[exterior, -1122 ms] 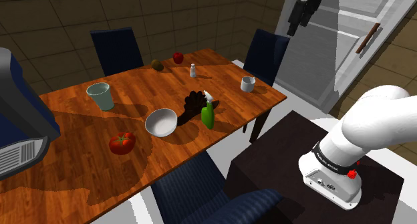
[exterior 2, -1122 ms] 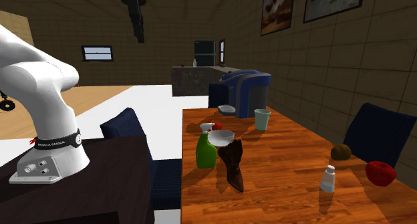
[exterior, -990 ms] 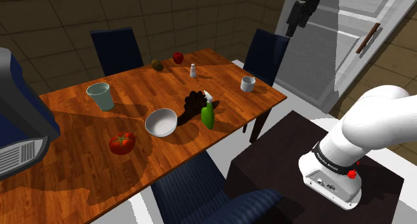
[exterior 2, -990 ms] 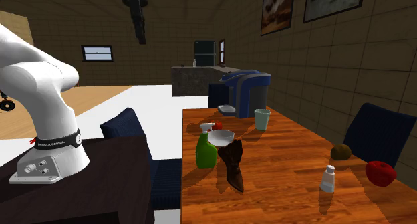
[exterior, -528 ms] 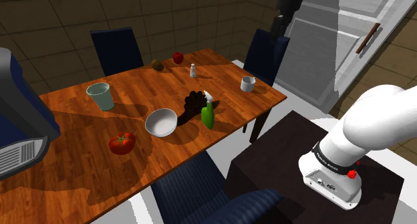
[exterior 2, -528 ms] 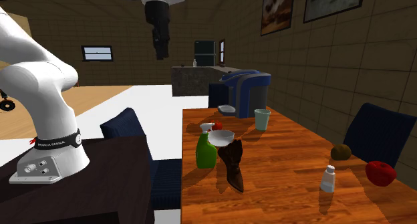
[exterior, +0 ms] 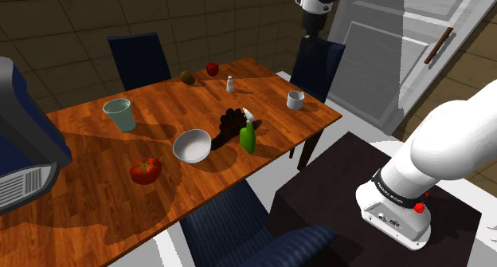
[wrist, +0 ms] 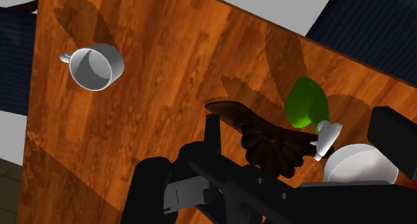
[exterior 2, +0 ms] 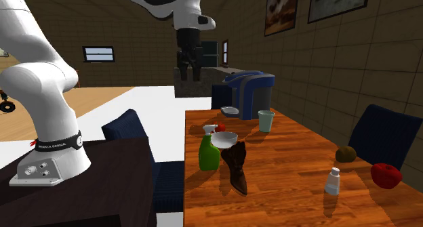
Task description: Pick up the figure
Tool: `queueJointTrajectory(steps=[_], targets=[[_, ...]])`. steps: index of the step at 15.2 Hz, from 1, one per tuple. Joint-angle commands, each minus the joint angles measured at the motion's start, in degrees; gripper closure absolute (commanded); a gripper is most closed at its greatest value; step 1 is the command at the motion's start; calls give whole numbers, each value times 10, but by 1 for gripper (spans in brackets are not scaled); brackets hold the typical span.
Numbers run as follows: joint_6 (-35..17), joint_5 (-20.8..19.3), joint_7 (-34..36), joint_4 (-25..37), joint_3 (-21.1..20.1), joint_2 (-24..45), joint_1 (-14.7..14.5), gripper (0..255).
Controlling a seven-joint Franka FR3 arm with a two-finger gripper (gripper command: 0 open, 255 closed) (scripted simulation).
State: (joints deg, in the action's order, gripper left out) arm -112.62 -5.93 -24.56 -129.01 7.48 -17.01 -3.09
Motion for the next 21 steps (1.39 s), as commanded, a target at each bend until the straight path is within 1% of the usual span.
queueJointTrajectory(steps=[1, 6, 11, 16, 21], targets=[[-23, 6, -28, 14, 7, 43, -4, 0], [-63, 28, -91, 69, 12, 154, -13, 0], [-87, 51, -149, 138, 5, 266, -16, 0], [-96, 67, -200, 222, -10, 377, -14, 0], [-91, 72, -241, 321, -29, 488, -12, 0]])
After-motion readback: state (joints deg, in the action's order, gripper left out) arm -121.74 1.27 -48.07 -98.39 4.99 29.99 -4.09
